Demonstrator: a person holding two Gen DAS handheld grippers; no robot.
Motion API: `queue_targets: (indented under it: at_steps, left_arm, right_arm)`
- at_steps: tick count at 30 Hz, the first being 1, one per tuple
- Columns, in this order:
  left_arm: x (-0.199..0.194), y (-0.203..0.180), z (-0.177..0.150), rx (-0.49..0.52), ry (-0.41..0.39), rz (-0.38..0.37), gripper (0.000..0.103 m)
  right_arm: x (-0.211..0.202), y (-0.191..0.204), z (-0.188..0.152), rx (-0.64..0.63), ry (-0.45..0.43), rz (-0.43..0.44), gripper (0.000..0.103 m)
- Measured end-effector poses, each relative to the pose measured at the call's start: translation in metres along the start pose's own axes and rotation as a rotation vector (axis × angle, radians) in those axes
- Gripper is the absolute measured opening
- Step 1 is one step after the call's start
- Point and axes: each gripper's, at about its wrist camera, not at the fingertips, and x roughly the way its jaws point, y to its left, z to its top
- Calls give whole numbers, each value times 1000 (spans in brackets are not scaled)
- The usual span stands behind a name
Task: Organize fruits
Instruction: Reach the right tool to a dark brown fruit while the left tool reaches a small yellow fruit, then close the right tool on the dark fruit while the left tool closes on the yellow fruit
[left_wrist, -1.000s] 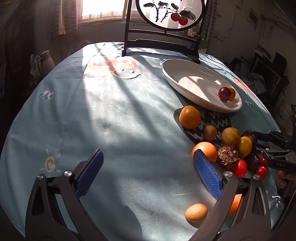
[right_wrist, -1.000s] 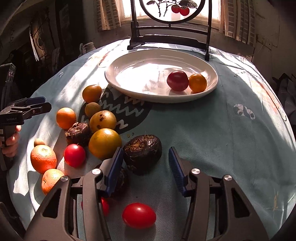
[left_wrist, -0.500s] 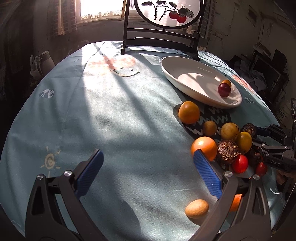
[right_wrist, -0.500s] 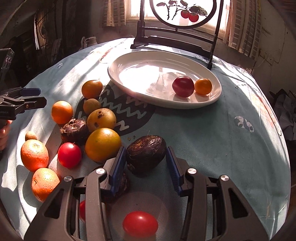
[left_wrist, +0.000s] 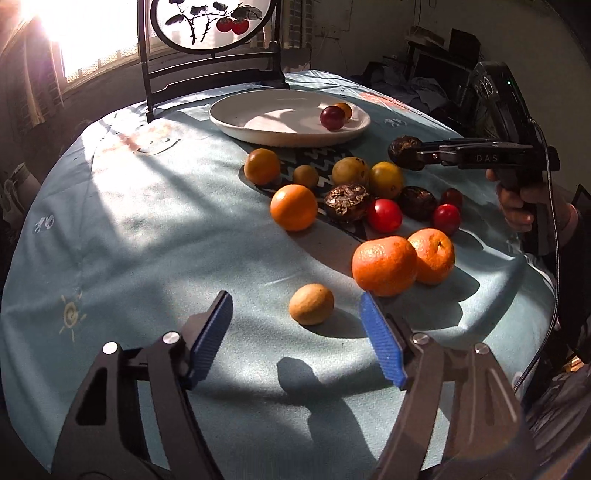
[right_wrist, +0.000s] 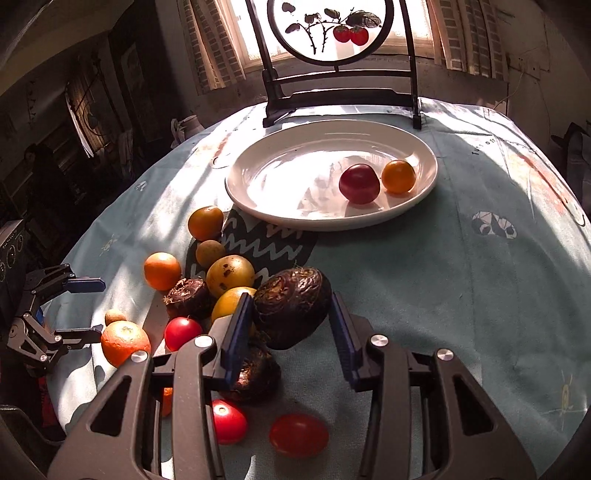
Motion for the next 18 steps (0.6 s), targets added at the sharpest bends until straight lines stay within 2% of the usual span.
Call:
queue_targets:
  at_steps: [1,5,8,10,18]
  left_arm:
    - [2,-1,-2,18,14,-5,59]
    - [14,-1,-1,38,63,-6,55]
    - [18,-1,4,50,63,-6,53]
    - [24,-3,6,58,78,-10,42]
    - [22,-9,4,79,81,-2,27]
  right_arm:
    - [0,0,0,2,0,2,43]
    - [-1,-1,-2,6,1,3,43]
    - [-1,-1,-2,7,0,1,43]
    - [-2,-2,-2,8,0,0,43]
    - [-2,-3,-2,15,0,1,43]
